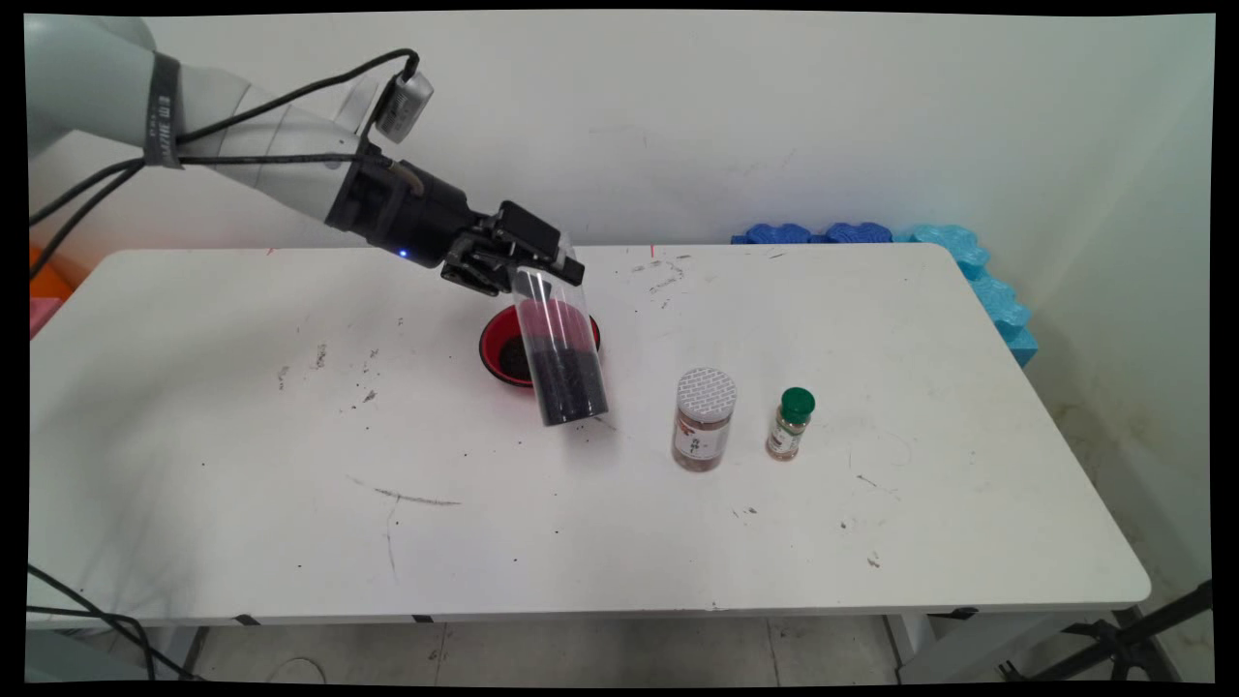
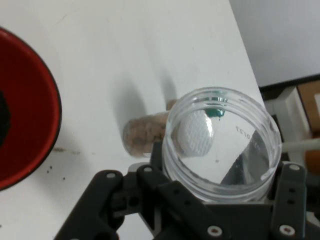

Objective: Pour the black seasoning powder in the red bowl

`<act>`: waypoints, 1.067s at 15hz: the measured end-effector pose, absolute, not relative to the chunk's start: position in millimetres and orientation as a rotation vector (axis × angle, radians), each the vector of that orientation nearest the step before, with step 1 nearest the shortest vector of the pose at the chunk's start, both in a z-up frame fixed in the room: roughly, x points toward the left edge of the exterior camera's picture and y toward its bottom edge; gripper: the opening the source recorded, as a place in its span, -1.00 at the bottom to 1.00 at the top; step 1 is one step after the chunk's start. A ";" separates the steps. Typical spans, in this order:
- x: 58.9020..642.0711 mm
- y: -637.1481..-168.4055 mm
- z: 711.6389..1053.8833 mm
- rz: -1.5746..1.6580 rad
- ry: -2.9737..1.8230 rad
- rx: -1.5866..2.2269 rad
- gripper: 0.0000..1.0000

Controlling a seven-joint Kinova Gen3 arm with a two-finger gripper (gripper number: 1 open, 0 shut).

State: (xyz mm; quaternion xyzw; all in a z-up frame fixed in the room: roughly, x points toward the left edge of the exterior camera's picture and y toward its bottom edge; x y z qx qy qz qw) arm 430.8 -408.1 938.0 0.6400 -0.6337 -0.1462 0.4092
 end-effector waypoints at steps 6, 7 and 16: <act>431.8 -417.8 933.2 -0.472 -1.440 1.774 -1.00; 432.7 -419.9 932.1 -0.493 -1.398 1.807 -1.00; 441.7 -432.6 923.3 -0.655 -1.054 2.034 -1.00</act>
